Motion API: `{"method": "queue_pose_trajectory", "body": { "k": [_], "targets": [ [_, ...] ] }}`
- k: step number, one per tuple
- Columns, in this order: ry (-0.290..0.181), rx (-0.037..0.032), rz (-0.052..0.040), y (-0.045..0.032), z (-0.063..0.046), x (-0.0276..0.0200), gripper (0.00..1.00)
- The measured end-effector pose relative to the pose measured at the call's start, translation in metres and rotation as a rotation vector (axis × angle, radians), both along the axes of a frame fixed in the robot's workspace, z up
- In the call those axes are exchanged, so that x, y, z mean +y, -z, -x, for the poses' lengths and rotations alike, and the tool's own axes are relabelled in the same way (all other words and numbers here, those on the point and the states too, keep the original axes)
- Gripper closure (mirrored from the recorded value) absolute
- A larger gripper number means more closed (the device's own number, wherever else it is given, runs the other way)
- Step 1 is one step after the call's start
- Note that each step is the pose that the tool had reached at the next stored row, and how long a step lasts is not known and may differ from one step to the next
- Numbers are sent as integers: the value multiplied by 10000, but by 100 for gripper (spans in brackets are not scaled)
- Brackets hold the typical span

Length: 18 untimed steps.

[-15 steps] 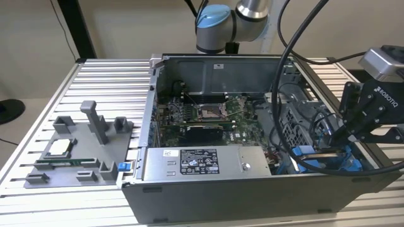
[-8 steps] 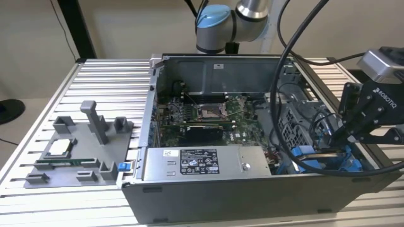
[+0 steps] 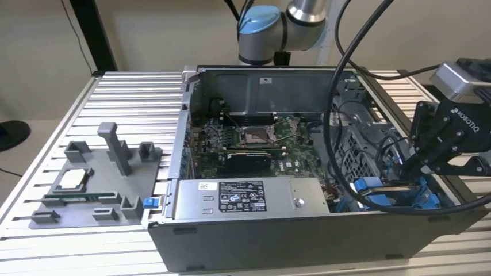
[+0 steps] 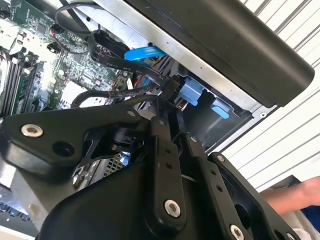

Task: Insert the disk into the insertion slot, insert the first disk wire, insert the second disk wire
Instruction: 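Insert the first disk wire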

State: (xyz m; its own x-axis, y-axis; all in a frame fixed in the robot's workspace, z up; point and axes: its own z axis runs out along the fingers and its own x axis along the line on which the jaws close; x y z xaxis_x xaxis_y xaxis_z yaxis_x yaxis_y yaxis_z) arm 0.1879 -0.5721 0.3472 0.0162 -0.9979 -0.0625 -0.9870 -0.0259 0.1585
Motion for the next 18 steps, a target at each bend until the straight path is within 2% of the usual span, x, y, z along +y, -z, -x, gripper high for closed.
{"method": "queue_pose_trajectory", "body": {
  "k": [6,13,18],
  "targets": [
    [11,-187,1,15,8,0,100],
    [58,-329,1,20,74,1,100],
    [66,-506,1,38,84,1,100]
  ]
}}
